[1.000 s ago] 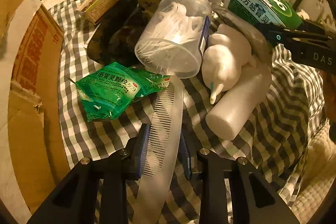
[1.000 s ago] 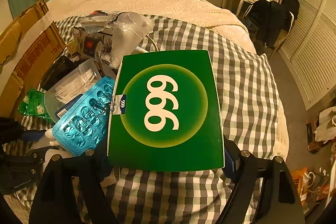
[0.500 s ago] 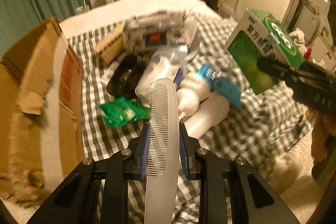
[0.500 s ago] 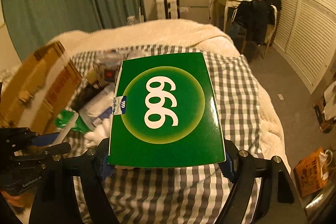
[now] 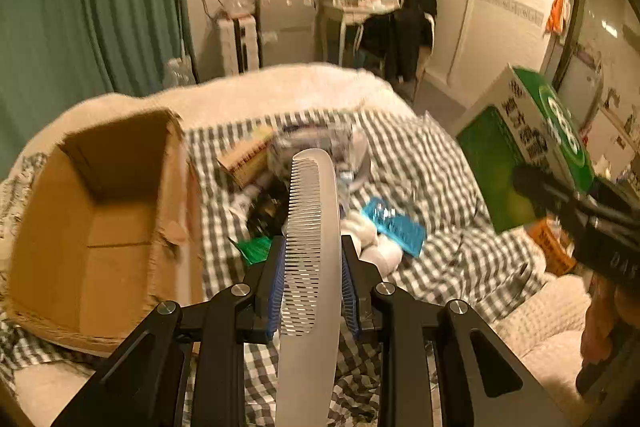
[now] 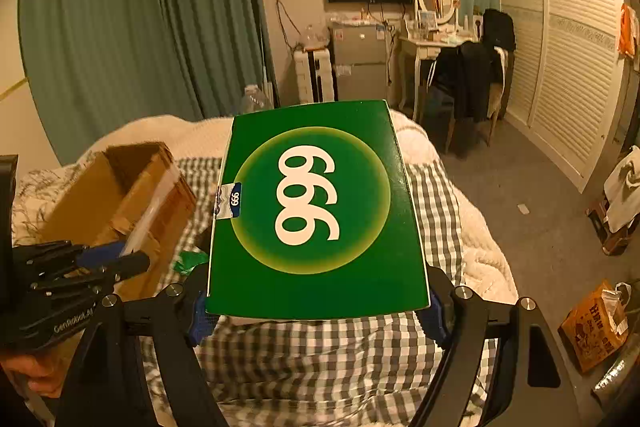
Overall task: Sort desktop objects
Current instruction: 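Carry the comb and green medicine box over the cardboard box and release both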
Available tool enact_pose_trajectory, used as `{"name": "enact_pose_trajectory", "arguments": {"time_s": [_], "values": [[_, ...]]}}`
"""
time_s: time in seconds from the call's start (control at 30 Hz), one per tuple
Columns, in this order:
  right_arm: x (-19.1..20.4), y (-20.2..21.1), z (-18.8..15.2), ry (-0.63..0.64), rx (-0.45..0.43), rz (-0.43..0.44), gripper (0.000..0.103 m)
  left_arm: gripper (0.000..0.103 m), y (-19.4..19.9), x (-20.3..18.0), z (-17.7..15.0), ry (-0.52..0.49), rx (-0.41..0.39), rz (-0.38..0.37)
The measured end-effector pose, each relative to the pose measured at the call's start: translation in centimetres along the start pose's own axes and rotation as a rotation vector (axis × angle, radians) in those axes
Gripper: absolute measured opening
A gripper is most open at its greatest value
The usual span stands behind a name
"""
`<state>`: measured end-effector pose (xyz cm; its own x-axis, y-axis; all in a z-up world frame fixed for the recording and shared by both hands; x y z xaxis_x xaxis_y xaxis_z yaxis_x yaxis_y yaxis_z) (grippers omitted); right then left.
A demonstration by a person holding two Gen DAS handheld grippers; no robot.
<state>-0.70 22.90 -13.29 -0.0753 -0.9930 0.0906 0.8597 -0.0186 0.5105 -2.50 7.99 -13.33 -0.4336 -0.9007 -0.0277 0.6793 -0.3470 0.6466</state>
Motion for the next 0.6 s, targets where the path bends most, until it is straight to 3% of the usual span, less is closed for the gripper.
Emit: {"name": "enact_pose_trajectory", "arguments": {"time_s": [0.2, 0.6], "values": [[1.9, 4.0, 2.1, 0.004, -0.060, 0.018, 0.078, 0.025, 5.1, 1.7, 1.9, 0.033, -0.106, 0.021], [8.0, 7.4, 5.0, 0.018, -0.133, 0.074, 0.078, 0.025, 10.7, 5.7, 3.6, 0.072, -0.191, 0.065]]}}
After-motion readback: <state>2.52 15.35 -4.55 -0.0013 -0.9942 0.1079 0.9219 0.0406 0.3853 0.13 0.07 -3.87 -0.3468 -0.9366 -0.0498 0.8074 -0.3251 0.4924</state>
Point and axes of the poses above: each gripper's, at about its wrist camera, not at the fingertips, and y roughly against the way its jaws point, x to its left, z to its top, the point moved 3 cm from there along -y, roughly the way its jaws point, and after that the axes turned 6 degrees about -x, right-handed, at the moved point
